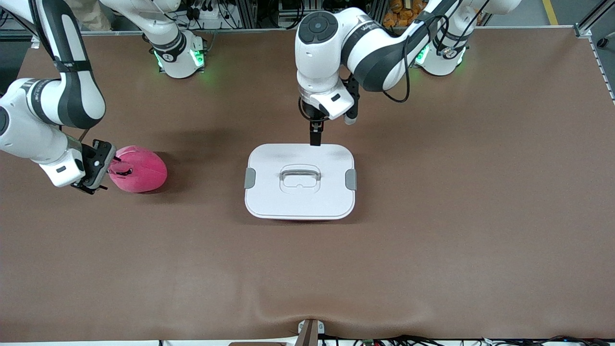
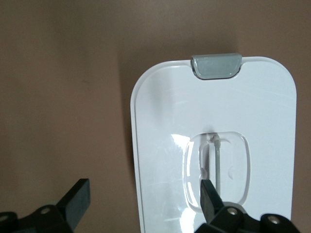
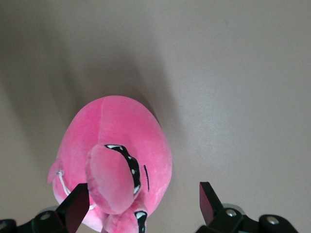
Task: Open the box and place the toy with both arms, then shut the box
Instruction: 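Lower the left gripper onto the lid handle while the right gripper descends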
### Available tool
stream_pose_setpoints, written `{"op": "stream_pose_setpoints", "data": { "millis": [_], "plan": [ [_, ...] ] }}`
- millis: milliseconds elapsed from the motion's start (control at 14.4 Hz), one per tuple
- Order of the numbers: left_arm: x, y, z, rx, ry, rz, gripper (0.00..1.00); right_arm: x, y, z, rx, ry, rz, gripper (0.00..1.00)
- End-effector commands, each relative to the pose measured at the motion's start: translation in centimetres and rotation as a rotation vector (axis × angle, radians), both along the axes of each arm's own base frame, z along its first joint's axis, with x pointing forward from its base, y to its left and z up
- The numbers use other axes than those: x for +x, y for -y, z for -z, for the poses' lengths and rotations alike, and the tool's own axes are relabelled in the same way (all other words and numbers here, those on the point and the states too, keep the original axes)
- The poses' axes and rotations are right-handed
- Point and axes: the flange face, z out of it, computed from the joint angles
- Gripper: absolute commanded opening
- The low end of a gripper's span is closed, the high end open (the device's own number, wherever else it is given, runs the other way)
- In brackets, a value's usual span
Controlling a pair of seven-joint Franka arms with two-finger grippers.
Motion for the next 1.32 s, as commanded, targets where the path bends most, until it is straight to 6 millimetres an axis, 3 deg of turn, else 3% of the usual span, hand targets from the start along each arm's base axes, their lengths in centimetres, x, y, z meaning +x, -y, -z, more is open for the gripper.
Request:
{"op": "stream_pose_setpoints", "data": {
  "millis": [0, 417, 487, 556, 626, 904, 1251],
  "plan": [
    [-0.1, 1.3, 0.4, -0.005, 0.036, -0.009, 1.00, -0.5, -0.2, 0.6, -0.004, 0.013, -0.022, 1.00],
    [0.5, 2.6, 1.7, -0.038, 0.137, -0.071, 0.98, -1.1, -0.5, 1.8, 0.006, 0.018, -0.039, 1.00],
    [0.7, 2.7, 2.5, -0.030, 0.136, -0.071, 0.95, -1.1, -0.5, 1.8, 0.006, 0.018, -0.048, 0.70],
    [1.3, 2.9, 2.5, -0.038, 0.147, -0.072, 0.94, -1.1, -0.9, 1.8, 0.007, 0.014, -0.056, 0.21],
    [1.7, 3.2, 2.8, -0.044, 0.147, -0.087, 0.91, -1.2, -1.0, 1.9, 0.009, 0.009, -0.058, 0.00],
    [2.2, 4.0, 4.4, -0.025, 0.174, -0.078, 0.90, -1.1, -1.1, 1.9, 0.011, 0.012, -0.115, 0.00],
    [3.0, 4.1, 6.4, -0.002, 0.221, -0.056, 0.81, -0.9, -1.2, 1.5, 0.021, 0.022, -0.106, 0.00]
  ]
}}
